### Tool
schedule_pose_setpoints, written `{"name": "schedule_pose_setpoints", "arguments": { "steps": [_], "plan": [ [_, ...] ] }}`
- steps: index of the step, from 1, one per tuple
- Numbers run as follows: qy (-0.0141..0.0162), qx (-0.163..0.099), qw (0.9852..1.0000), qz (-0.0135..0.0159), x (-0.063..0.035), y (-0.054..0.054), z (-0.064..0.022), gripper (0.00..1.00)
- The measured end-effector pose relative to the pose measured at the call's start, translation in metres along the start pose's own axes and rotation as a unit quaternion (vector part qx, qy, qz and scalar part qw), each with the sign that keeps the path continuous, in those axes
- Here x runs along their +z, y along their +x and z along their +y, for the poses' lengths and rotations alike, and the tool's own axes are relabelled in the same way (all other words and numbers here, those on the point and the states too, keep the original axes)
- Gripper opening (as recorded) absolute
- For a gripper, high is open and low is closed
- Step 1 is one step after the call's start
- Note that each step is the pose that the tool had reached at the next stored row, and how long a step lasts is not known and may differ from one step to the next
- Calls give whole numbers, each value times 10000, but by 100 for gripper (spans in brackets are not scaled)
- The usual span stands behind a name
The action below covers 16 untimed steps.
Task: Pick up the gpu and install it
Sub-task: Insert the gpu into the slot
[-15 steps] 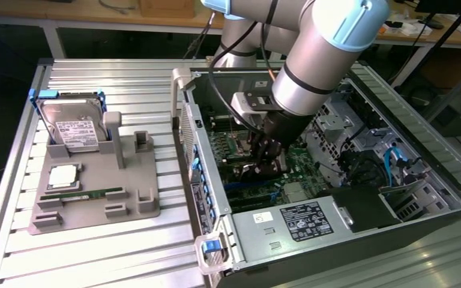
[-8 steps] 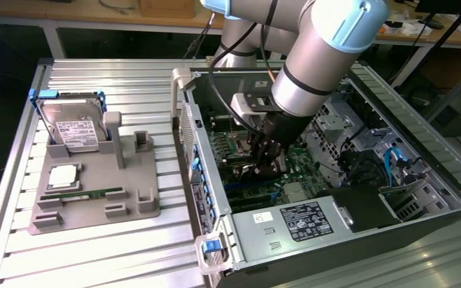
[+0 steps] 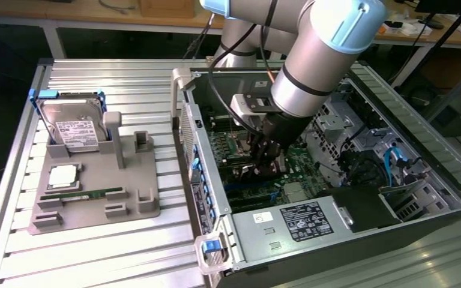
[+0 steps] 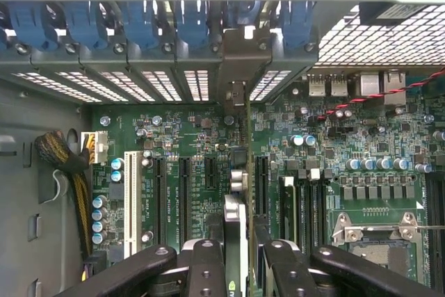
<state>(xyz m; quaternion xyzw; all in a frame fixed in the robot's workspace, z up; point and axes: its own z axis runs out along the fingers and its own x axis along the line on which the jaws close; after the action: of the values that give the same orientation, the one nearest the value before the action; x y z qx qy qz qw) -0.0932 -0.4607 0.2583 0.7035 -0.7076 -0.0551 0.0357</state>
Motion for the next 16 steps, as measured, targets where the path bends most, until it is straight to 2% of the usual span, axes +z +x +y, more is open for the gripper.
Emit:
{"name": "schedule_pose_setpoints", "arguments": {
  "steps": [10, 11, 12, 13, 14, 16],
  "plan": [
    [-2, 0, 10000, -2, 2, 0, 0, 27],
    [-15, 0, 10000, -1, 1, 0, -4, 27],
    [-46, 1, 10000, -2, 1, -1, -10, 27],
    [-62, 2, 10000, -2, 1, -1, -13, 27],
    [-75, 2, 10000, -2, 0, 0, -14, 27],
    [-78, 4, 10000, -1, 0, 0, -13, 27]
  ]
}}
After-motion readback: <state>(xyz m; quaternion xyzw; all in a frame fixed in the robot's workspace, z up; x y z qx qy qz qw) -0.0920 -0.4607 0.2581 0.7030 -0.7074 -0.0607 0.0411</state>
